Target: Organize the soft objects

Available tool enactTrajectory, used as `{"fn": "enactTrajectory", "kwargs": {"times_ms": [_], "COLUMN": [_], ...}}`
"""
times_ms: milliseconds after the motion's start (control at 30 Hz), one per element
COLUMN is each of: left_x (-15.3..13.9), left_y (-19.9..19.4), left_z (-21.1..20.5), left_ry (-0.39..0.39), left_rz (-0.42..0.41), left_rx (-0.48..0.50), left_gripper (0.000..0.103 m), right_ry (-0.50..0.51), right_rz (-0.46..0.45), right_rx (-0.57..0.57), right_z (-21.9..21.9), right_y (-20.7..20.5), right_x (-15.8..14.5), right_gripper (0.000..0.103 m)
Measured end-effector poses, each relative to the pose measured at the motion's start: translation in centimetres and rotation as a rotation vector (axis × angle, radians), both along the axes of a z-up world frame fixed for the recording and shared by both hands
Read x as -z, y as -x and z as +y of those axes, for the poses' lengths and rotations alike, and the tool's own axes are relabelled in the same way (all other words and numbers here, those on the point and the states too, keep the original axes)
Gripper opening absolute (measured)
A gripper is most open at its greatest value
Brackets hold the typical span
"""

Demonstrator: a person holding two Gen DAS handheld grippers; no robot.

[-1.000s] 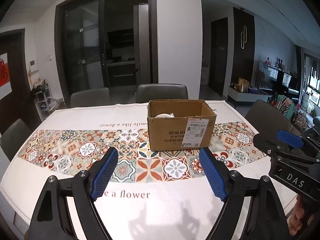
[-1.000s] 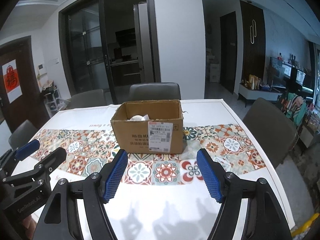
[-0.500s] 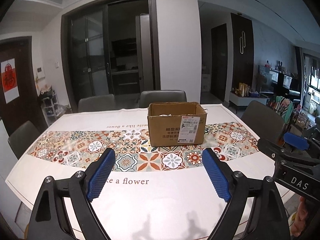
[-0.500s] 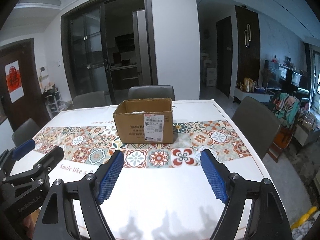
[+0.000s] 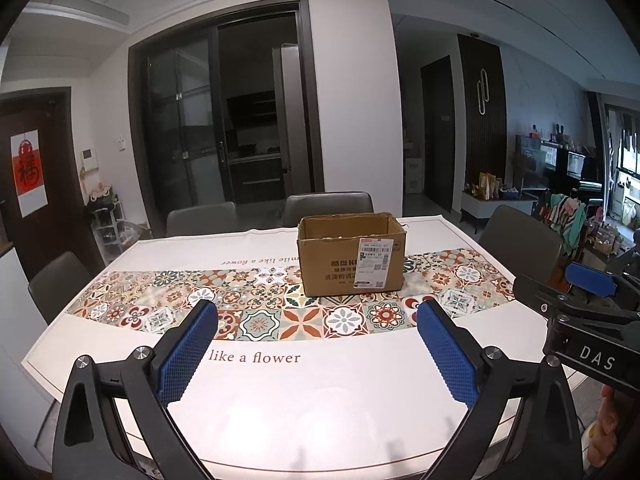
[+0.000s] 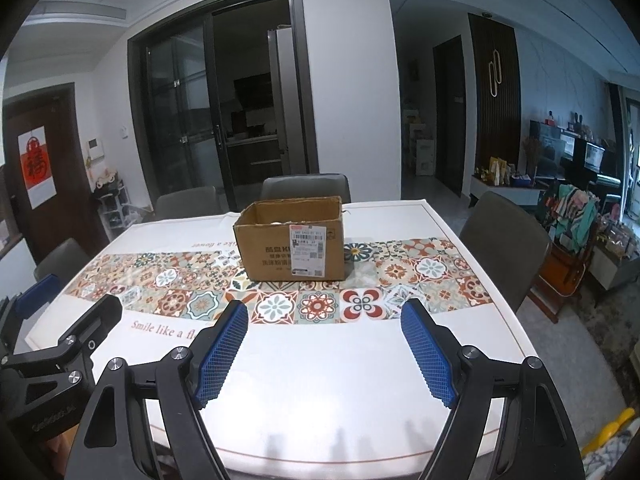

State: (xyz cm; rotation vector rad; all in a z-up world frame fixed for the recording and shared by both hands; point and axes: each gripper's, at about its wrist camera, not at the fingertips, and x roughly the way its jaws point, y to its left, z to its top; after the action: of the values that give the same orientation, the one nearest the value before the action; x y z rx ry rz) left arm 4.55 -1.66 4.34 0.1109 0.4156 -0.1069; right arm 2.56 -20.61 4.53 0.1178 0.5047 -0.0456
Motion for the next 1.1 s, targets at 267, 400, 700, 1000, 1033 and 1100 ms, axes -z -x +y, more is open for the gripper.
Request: {"fn": "enactTrajectory", "kwargs": {"times_ms": [267,400,700,1000,1033,1100], "left_x": [0.1,0.1,0.2,0.4,0.5,0.4], "left_y": [0.6,1.0,1.5,1.5,1.5,1.5], "left_z": [0.1,0.0,-0.4,-0.7,-0.6,-0.6], "left_ry": [-0.006,-0.017,-0.018,-0.02,-0.02,-0.021], "left_rz": [-0.007,-0.01,-0.008,-0.009,-0.01,-0.008], "left_rx": [-0.012,-0.029,-0.019,-0.017,-0.017,-0.018], "left_gripper": [0.103,0.103,0.103,0.103,0.103,0.103], "right_ry": [0.017,0.014,0.017,0.016,0.016,0.016], "right_rz": [-0.011,-0.009,-0.005,-0.004,-0.004,-0.004], "right_rx": [-0.007,-0.001,0.02,0.027,0.025,0.024], "right_z": [0.2,0.2,-0.3,-0.4,-0.4,-0.5], "right_y": [0.9,1.1,1.9,2.0,2.0,2.0], "right_x": [-0.1,0.0,0.0,0.1,0.1,0.1], "right_gripper": [0.08,0.08,0.08,0.08,0.08,0.08]}}
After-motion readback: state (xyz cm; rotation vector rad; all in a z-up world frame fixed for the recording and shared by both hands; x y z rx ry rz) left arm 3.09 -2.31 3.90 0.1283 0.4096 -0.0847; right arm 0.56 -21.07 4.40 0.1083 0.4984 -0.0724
